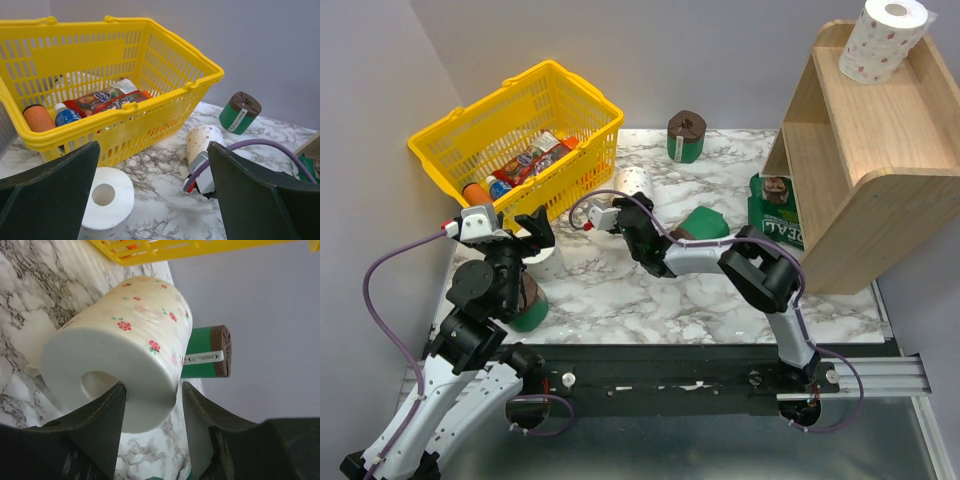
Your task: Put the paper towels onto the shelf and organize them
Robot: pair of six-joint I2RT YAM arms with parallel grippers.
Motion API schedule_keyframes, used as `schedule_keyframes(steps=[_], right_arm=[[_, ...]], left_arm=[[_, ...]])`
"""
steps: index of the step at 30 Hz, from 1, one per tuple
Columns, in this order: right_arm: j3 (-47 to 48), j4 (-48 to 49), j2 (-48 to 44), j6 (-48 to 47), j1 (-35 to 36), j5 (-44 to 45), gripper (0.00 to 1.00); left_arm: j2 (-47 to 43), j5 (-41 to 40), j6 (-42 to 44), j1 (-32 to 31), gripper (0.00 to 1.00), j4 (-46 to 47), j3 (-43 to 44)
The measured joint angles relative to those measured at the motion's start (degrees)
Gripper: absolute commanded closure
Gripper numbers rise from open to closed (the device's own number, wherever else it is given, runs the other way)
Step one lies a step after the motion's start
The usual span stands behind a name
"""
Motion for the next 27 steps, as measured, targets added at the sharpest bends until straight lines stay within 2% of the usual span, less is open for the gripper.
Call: schedule_keyframes(steps=[3, 13, 14, 15, 18, 27], right_arm=[[-2.2, -2.7, -2.5, 3.7, 0.0, -0.3, 0.48], [-6.6, -12.1, -20.1, 17.7, 1.6, -1.5, 0.48], [-7.1, -13.2, -21.4, 19.1, 2.1, -1.9, 0.45], [-7.9, -13.7, -22.7, 20.3, 2.5, -2.3, 0.37], [-10.3, -14.1, -24.9, 22.2, 3.0, -4.9, 0.21], [-13.1, -14.3, -23.2, 22.7, -2.9, -23.2, 0.05]], left_arm=[[0.0, 0.0, 0.0, 0.0, 0.01, 0.0, 0.0], [0.3, 0.0, 0.0, 0.0, 0.01, 0.0, 0.0], [0.4, 0.0, 0.0, 0.0, 0.01, 0.0, 0.0], [0.6, 0.0, 0.0, 0.0, 0.01, 0.0, 0.0], [0.9, 0.0, 0.0, 0.0, 0.01, 0.0, 0.0], [0.8, -0.1, 0.0, 0.0, 0.01, 0.0, 0.0]])
